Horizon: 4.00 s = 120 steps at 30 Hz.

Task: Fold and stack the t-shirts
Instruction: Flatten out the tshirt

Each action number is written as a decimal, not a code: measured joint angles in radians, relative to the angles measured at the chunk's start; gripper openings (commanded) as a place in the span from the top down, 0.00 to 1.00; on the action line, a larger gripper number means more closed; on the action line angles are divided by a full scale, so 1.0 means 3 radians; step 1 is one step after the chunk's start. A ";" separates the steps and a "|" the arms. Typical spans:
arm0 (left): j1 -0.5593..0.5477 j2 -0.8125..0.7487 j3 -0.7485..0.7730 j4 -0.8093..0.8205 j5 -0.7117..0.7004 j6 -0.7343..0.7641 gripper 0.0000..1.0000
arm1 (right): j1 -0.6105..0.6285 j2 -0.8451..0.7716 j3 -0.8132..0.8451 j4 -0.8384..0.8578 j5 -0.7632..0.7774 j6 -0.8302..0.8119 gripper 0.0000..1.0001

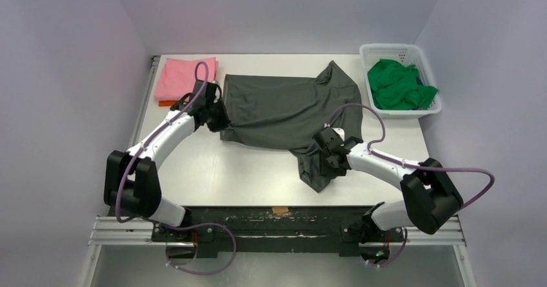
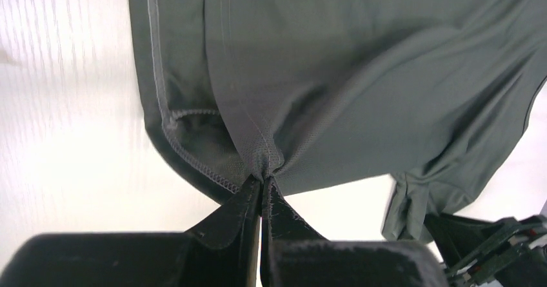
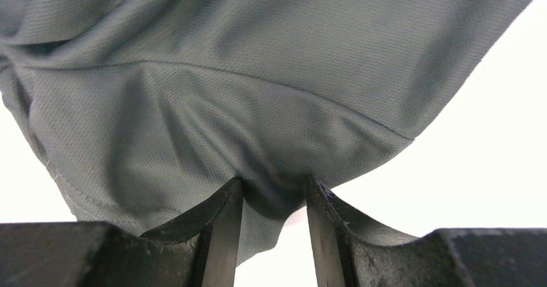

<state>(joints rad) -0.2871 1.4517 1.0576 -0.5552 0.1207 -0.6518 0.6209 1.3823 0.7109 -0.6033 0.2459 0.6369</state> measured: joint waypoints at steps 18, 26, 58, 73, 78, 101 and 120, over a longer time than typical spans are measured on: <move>0.0271 0.1081 0.0711 -0.0025 0.0248 0.0164 0.91 | -0.0393 0.0136 0.0144 -0.0248 0.0159 -0.0183 0.62; 0.0275 0.1623 0.1166 -0.0029 0.0359 0.0243 0.75 | -0.0394 0.0270 0.0254 -0.0306 0.0156 -0.0278 0.62; 0.0320 0.1553 0.0922 -0.0056 0.0430 0.0416 1.00 | -0.0467 0.0356 0.0334 -0.0317 0.0108 -0.0390 0.66; 0.0320 -0.0337 -0.0441 0.0011 0.0367 0.0141 1.00 | -0.0629 0.0067 0.0098 -0.0343 0.0261 -0.0228 0.64; 0.0320 -0.0401 -0.0650 -0.0050 0.0345 0.0100 1.00 | -0.0650 -0.0229 0.0005 -0.0548 0.0394 -0.0098 0.61; 0.0320 -0.0394 -0.0682 0.0055 0.0319 0.0052 1.00 | -0.0790 -0.0877 -0.0314 -0.0254 -0.0315 -0.0277 0.52; 0.0320 -0.0310 -0.0682 0.0080 0.0318 0.0053 1.00 | -0.0793 -0.0797 -0.0544 -0.0107 -0.0741 -0.0099 0.97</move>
<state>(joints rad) -0.1909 1.3586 0.8532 -0.5312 0.2161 -0.6357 0.3828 1.1431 0.5476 -0.6353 0.0235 0.6071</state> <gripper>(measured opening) 0.008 0.338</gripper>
